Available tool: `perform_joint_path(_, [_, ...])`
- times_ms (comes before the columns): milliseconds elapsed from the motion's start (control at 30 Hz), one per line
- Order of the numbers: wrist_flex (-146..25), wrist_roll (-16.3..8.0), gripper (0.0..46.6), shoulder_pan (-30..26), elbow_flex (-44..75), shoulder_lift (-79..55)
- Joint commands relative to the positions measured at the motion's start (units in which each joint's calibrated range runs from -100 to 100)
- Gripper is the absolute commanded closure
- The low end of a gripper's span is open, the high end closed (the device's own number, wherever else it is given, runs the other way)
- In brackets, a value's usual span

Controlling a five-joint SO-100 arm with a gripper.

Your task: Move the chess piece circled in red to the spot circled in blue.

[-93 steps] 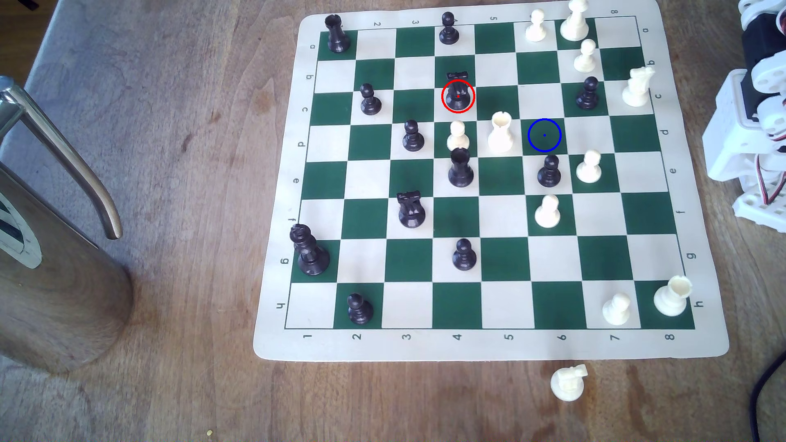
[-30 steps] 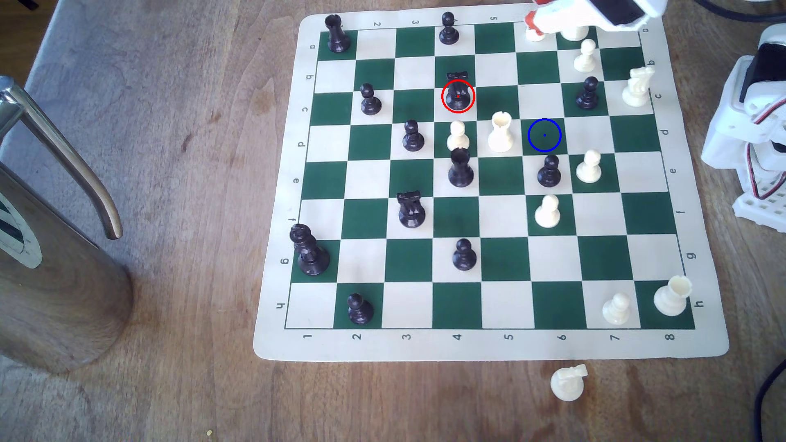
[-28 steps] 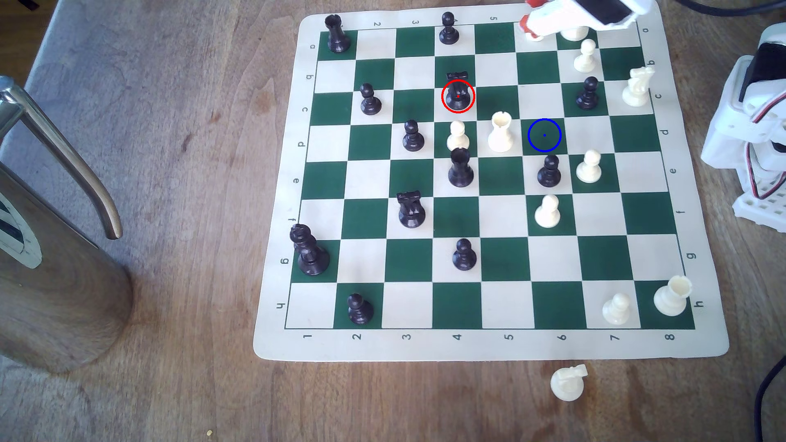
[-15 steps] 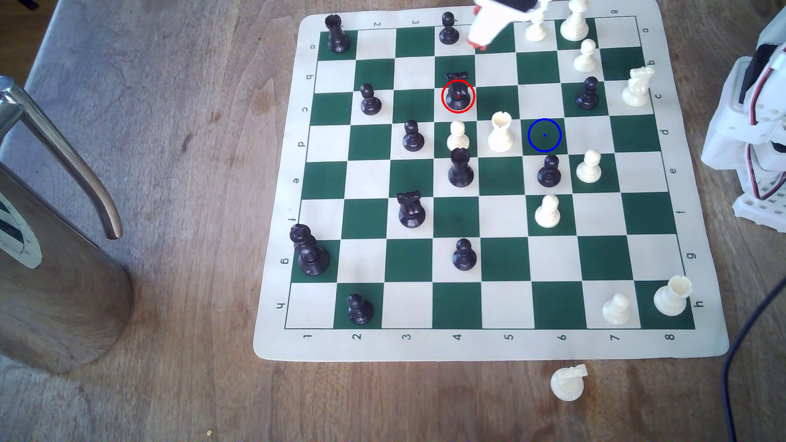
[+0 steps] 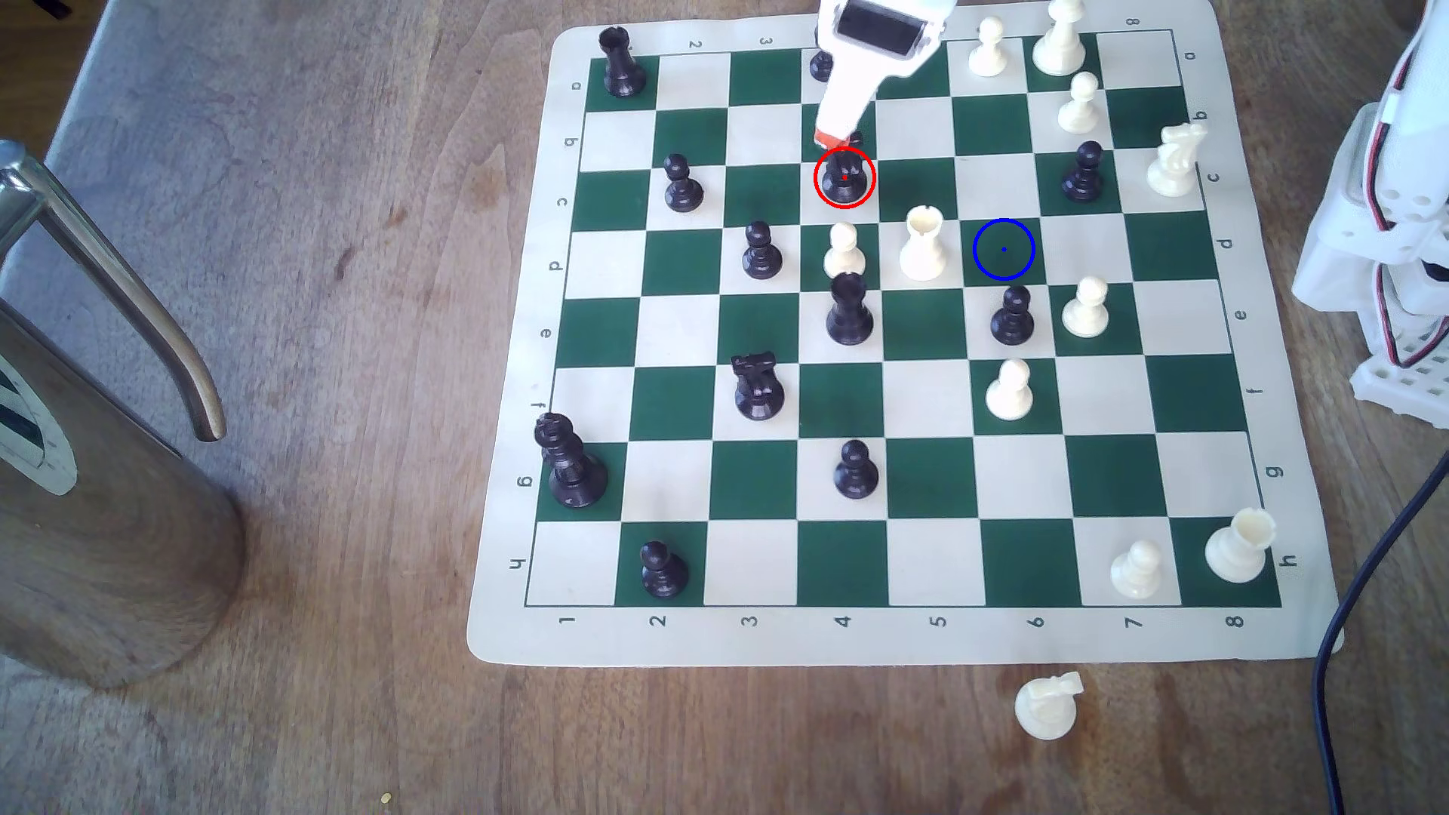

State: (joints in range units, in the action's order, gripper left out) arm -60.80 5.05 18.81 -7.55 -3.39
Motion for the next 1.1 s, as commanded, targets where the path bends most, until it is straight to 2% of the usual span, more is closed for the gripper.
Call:
perform_joint_path(0, [0.76,0.34,28.4,0.48,5.19,0.25])
perform_joint_path(100, [1.09,0.34,29.0,0.40,5.19,-0.34])
perform_joint_path(167, [1.83,0.15,31.4,0.40,5.10,-1.36])
perform_joint_path(867, [3.79,-2.30,31.8,-3.51,1.29,-3.99])
perform_joint_path(1067, [5.19,-2.20,32.1,-3.36,-1.16,-4.93])
